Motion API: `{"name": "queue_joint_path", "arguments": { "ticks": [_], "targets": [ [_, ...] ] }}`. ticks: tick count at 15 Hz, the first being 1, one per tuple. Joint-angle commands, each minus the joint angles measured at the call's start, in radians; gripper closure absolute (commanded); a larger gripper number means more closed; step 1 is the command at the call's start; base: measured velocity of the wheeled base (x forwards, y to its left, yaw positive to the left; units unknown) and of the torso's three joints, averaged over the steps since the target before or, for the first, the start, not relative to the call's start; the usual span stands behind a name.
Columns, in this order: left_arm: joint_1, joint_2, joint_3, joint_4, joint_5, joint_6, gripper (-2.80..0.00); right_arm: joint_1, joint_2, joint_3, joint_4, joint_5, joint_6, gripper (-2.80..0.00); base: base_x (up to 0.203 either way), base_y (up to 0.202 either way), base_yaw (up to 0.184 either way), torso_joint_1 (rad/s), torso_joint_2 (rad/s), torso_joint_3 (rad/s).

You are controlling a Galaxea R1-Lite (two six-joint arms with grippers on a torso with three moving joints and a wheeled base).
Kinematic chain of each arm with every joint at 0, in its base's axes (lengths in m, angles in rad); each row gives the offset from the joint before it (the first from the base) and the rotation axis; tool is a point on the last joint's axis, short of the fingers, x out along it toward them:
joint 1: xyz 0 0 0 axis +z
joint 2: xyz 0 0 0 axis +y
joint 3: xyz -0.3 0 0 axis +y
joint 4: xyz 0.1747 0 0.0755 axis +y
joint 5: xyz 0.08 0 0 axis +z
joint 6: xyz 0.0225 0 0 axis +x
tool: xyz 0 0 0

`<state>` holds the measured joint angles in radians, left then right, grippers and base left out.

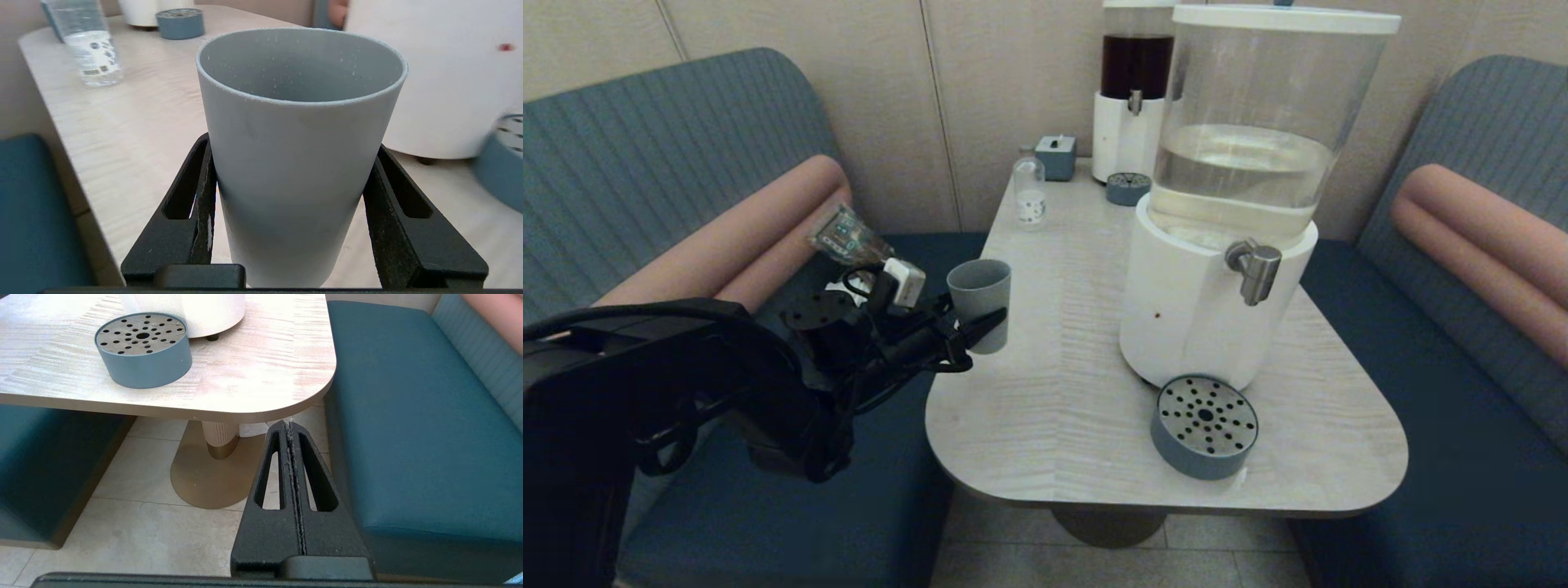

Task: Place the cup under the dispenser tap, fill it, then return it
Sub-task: Place the cup next to the water dispenser

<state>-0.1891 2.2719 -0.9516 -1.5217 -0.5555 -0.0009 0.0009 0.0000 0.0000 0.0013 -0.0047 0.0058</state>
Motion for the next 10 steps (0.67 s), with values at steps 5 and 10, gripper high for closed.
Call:
{"name": "queue_joint_path", "arguments": {
  "ticks": [5, 10],
  "targets": [
    [0.008, 0.195, -0.222, -0.008, 0.003, -0.004, 0.00, 0.001, 0.001, 0.002, 0.000, 0.000, 0.000, 0.00, 0.000, 0.000, 0.000, 0.000, 0.00, 0.000],
    [0.006, 0.346, -0.381, -0.008, 0.022, -0.006, 0.00, 0.001, 0.000, 0.002, 0.000, 0.000, 0.000, 0.00, 0.000, 0.000, 0.000, 0.000, 0.00, 0.000]
  ]
}}
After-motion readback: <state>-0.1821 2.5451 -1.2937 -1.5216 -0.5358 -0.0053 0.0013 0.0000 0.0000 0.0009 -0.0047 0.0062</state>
